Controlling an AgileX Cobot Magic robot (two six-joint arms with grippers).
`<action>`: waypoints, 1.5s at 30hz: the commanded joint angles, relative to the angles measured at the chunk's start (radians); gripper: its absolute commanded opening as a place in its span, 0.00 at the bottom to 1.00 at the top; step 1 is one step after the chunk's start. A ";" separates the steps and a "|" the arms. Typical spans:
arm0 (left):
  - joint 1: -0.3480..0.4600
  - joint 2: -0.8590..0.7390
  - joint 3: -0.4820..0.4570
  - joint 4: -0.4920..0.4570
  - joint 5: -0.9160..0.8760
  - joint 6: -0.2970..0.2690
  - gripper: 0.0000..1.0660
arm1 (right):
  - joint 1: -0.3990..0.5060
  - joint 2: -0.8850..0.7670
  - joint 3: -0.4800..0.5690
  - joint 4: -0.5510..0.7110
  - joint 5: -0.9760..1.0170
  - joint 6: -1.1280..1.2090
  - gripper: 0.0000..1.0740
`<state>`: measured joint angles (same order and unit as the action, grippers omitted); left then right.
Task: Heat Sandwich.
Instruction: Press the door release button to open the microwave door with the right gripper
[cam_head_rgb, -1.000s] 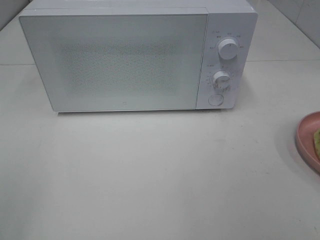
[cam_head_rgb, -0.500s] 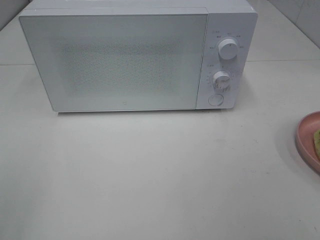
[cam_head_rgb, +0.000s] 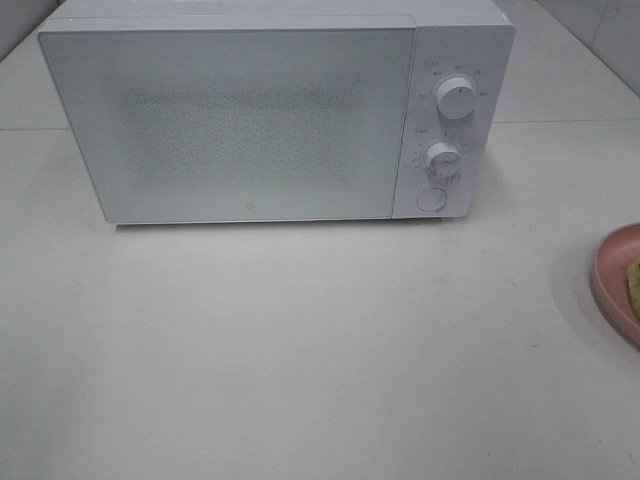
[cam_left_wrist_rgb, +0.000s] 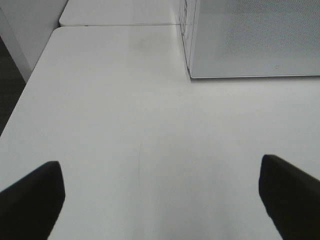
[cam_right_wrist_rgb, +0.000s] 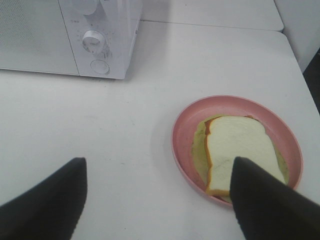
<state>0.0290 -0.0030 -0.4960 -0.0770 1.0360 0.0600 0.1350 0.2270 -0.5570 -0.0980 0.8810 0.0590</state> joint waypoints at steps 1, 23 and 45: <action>0.002 -0.028 0.003 -0.009 -0.007 0.003 0.95 | -0.003 0.045 -0.005 0.002 -0.052 0.004 0.71; 0.002 -0.028 0.003 -0.009 -0.007 0.003 0.95 | -0.003 0.382 -0.005 0.001 -0.357 0.004 0.71; 0.002 -0.028 0.003 -0.009 -0.007 0.003 0.95 | -0.003 0.741 0.003 0.001 -0.806 -0.002 0.71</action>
<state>0.0290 -0.0030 -0.4960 -0.0770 1.0360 0.0600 0.1350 0.9400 -0.5570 -0.0980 0.1530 0.0590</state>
